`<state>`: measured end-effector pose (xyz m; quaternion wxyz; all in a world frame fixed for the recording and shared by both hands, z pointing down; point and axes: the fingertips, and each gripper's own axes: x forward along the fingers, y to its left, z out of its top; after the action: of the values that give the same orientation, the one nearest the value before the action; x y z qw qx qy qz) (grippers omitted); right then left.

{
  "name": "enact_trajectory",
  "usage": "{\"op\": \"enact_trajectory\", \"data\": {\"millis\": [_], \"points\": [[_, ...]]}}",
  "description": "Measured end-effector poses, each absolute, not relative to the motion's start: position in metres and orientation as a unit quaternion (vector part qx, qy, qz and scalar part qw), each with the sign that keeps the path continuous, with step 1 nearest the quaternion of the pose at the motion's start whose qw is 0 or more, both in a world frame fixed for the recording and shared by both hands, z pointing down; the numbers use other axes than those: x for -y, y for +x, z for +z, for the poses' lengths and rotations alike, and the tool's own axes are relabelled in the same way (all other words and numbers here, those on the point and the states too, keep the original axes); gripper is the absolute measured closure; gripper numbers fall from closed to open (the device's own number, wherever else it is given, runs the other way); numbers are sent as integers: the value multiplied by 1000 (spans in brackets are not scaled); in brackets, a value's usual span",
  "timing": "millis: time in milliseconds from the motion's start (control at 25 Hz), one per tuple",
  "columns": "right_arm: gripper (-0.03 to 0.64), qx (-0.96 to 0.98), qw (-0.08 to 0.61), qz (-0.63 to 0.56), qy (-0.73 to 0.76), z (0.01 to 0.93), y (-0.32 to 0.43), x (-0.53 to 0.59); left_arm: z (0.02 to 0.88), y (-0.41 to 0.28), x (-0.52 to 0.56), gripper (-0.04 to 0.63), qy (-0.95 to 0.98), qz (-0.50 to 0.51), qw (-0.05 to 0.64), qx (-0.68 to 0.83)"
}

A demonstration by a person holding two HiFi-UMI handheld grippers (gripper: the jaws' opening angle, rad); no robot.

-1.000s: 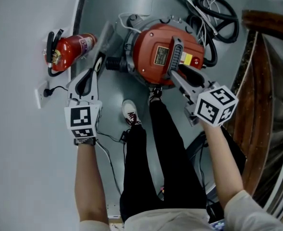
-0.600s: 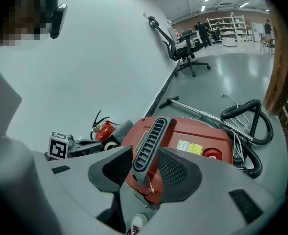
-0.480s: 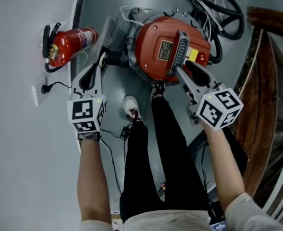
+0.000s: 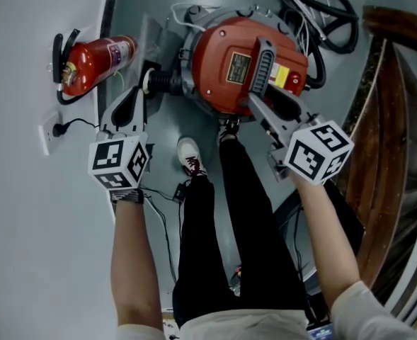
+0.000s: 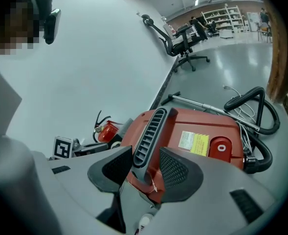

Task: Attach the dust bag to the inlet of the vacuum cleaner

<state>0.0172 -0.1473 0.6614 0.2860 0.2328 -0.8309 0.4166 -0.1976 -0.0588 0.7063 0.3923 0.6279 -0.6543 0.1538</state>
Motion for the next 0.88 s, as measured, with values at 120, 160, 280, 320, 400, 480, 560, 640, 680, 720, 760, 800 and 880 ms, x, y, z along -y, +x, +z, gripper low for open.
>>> {"op": "enact_trajectory", "data": {"millis": [120,160,280,320,400,480,560,640,680,720,760,800,880], "points": [[446,831,284,419,232,661,17,147,706,-194,60,584,634,159,391,647],[446,831,283,419,232,661,17,148,706,-193,61,584,637,161,391,645],[446,833,285,415,229,661,15,147,705,-190,62,584,648,167,388,634],[446,834,288,412,227,662,14,147,705,-187,63,585,653,168,387,629],[446,836,298,403,223,664,10,146,705,-183,64,586,661,169,390,619],[439,836,308,396,220,669,6,144,704,-180,65,586,664,167,396,612],[434,836,307,398,219,670,4,144,704,-178,66,586,666,162,403,607],[434,839,302,395,219,671,2,145,704,-178,67,586,667,156,409,602],[432,842,301,389,219,672,1,145,704,-178,68,586,668,153,413,599],[421,846,302,381,219,673,0,146,704,-178,68,586,669,151,416,597],[410,850,301,372,220,674,-1,146,704,-178,68,586,670,148,420,595],[405,853,300,366,222,674,-1,146,704,-178,68,586,670,145,423,593],[405,855,295,360,230,674,0,146,704,-178,69,586,669,140,430,590]]}}
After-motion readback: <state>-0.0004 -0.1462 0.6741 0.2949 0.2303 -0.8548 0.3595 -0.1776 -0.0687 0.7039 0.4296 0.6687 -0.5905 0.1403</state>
